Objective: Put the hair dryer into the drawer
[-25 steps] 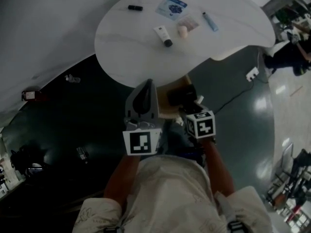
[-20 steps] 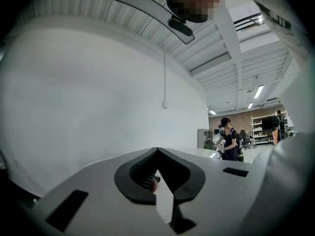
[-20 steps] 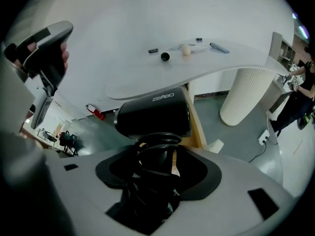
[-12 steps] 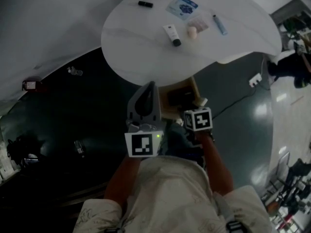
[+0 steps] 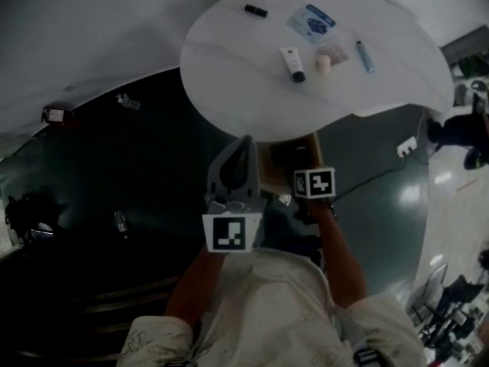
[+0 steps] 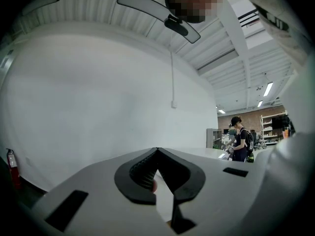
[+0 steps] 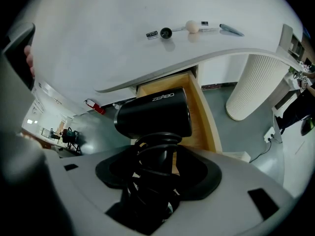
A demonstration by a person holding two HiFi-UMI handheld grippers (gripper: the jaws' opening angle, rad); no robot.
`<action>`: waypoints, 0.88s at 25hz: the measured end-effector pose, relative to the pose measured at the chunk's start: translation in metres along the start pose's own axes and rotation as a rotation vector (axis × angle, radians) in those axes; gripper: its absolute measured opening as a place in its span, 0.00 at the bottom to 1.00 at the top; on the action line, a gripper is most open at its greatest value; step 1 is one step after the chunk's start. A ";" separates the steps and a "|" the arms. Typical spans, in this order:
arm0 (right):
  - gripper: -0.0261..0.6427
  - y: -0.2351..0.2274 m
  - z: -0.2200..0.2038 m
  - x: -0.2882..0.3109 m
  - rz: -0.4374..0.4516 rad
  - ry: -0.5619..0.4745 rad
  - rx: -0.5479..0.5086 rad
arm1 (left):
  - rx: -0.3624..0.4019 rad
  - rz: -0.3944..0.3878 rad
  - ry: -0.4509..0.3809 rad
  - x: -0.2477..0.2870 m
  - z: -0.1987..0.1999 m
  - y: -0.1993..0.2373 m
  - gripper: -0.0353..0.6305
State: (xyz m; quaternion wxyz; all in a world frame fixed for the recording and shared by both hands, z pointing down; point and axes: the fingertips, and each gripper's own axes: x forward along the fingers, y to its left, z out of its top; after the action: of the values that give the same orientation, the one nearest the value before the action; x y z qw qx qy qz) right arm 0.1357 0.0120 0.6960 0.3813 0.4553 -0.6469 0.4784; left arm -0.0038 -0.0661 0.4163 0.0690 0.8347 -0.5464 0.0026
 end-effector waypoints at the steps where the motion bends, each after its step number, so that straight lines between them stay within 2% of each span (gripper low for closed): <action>1: 0.42 0.001 0.003 0.002 0.005 -0.007 -0.002 | 0.002 0.008 -0.005 0.000 0.001 0.002 0.06; 12: 0.42 0.004 0.033 0.026 0.030 -0.027 -0.029 | 0.005 0.081 -0.010 -0.004 -0.001 0.021 0.06; 22: 0.42 0.008 0.056 0.052 0.073 -0.065 -0.025 | 0.005 0.148 0.023 -0.010 -0.005 0.042 0.06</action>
State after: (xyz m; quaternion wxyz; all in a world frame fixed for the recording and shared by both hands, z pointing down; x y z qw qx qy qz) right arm 0.1098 -0.0532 0.7281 0.3481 0.4419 -0.6808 0.4690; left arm -0.0461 -0.0733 0.4256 0.0727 0.7922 -0.6057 0.0188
